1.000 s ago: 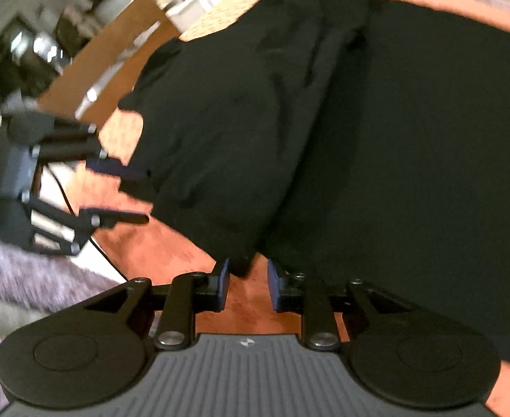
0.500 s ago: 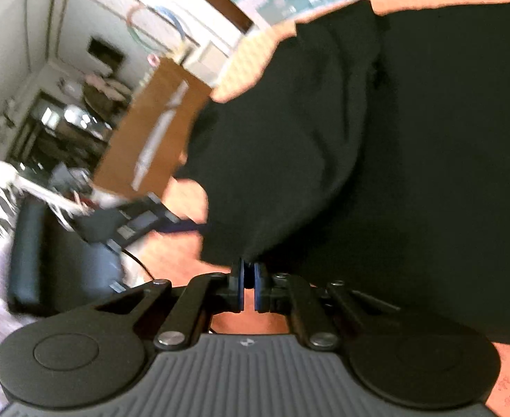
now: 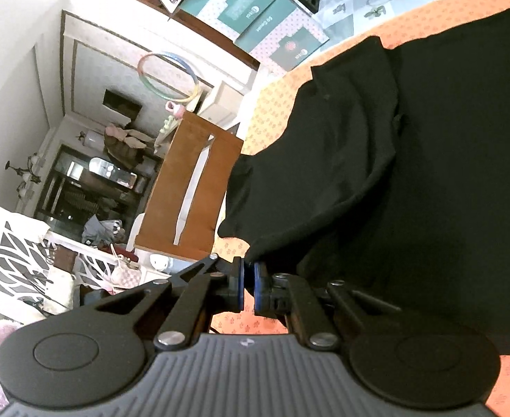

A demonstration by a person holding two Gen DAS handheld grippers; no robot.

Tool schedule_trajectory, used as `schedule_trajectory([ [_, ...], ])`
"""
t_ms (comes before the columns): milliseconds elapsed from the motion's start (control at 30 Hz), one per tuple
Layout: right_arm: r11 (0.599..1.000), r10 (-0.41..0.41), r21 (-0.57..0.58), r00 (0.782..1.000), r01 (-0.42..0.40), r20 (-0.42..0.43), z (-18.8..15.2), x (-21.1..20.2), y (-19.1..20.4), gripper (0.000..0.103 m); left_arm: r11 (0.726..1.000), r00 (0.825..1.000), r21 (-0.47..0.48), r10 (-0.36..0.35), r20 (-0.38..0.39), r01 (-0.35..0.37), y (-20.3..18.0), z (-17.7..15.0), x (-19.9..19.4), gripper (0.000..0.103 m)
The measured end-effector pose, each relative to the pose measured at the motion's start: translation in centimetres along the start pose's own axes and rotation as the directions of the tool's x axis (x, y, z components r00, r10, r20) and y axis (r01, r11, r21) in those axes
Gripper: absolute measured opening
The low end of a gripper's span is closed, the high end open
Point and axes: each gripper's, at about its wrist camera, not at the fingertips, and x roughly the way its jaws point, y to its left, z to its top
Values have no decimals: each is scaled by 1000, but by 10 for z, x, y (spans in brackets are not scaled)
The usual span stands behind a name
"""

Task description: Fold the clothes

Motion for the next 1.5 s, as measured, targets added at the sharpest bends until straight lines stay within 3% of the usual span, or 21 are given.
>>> schedule_trajectory([
  [33, 1000, 1, 1, 1000, -1, 5, 1, -2, 0, 7, 1000, 1000, -9, 21, 3, -21, 4, 0, -2, 29],
  [67, 1000, 3, 6, 1000, -4, 11, 1, -4, 0, 7, 1000, 1000, -21, 12, -5, -12, 9, 2, -5, 15],
  [100, 1000, 6, 10, 1000, -6, 16, 2, -6, 0, 7, 999, 1000, -44, -3, 1, 3, 15, 4, -11, 13],
  [133, 1000, 7, 10, 1000, -7, 18, 3, -9, 0, 7, 998, 1000, -63, -17, 7, 17, 21, 6, -17, 13],
  [300, 1000, 8, -10, 1000, -8, 8, 3, -22, 5, 7, 1000, 999, 18, 3, 41, -4, 32, 27, -52, 11],
  [433, 1000, 13, 5, 1000, -13, -4, 2, -27, 4, 7, 998, 1000, 63, -1, 12, 1, 31, 34, -51, 11],
  [633, 1000, 4, 18, 1000, -4, 6, 10, -26, 2, 7, 999, 1000, 36, 5, -3, -5, 35, 36, -39, 11],
  [833, 1000, -1, -6, 997, 1, 71, 41, -24, 9, 7, 999, 1000, -29, 16, 17, -16, 64, 59, -29, 11],
  [1033, 998, -42, -39, 988, 48, 150, 101, -10, 12, 7, 996, 997, -56, 67, 29, -65, 110, 101, 6, 11],
  [1233, 991, -133, -1, 971, 136, 198, 166, 20, -8, 7, 987, 997, -142, 75, -22, -77, 159, 131, 69, 11],
  [1500, 971, -237, 66, 958, 229, 159, 228, 86, -62, 7, 969, 993, -240, 37, -111, -62, 209, 135, 154, 9],
])
